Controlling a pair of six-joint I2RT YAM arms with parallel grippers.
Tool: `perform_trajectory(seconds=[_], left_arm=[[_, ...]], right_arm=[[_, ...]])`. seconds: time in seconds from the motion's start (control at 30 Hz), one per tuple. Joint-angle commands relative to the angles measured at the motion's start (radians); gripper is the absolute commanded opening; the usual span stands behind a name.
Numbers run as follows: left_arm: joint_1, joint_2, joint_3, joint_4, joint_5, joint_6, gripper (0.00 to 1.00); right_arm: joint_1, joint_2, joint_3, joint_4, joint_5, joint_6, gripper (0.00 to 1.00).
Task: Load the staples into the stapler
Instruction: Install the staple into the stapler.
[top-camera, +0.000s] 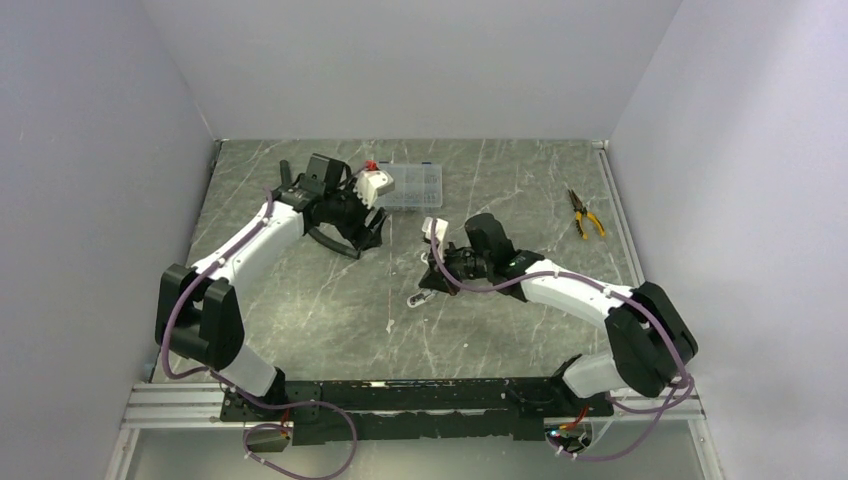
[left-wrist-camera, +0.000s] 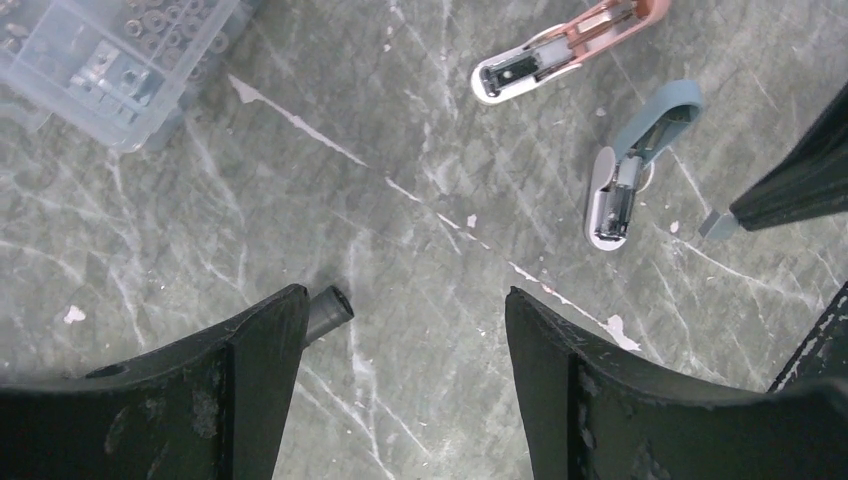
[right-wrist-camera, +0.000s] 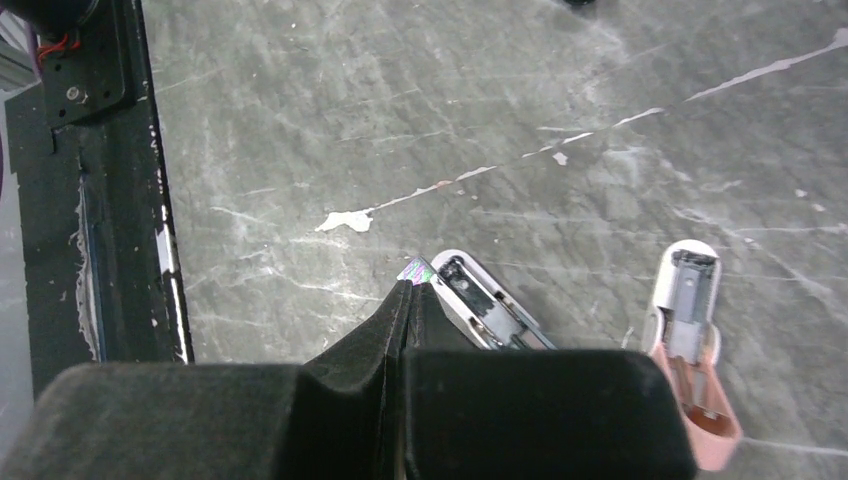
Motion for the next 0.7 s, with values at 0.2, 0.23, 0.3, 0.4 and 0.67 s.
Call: perform_trajectory(seconds=[0.2,0.23,0.3,0.4,0.67], left_arm=[[0.110,0.024,0.097,0.007,0.011,-0.069,0.80],[0.117,0.028,0.108,0.006,0.015,-0.077,0.81],[0.127,0.033,0.120,0.005,0.023,-0.093,0.83],[0.139,0.044,0.134,-0.005,0.027,-0.116,0.87],[0.149,0.048,0.138,0.011,0.020,-0.137,0.90]], right_arm=[[0.069,0.080,0.056,0.025,0.169,0.047,0.00],[0.072,0.092,0.059,0.022,0.176,0.045,0.00],[0.075,0.113,0.065,0.013,0.185,0.041,0.00],[0.083,0.129,0.061,0.014,0.197,0.022,0.00],[0.107,0.139,0.055,0.029,0.195,-0.002,0.00]])
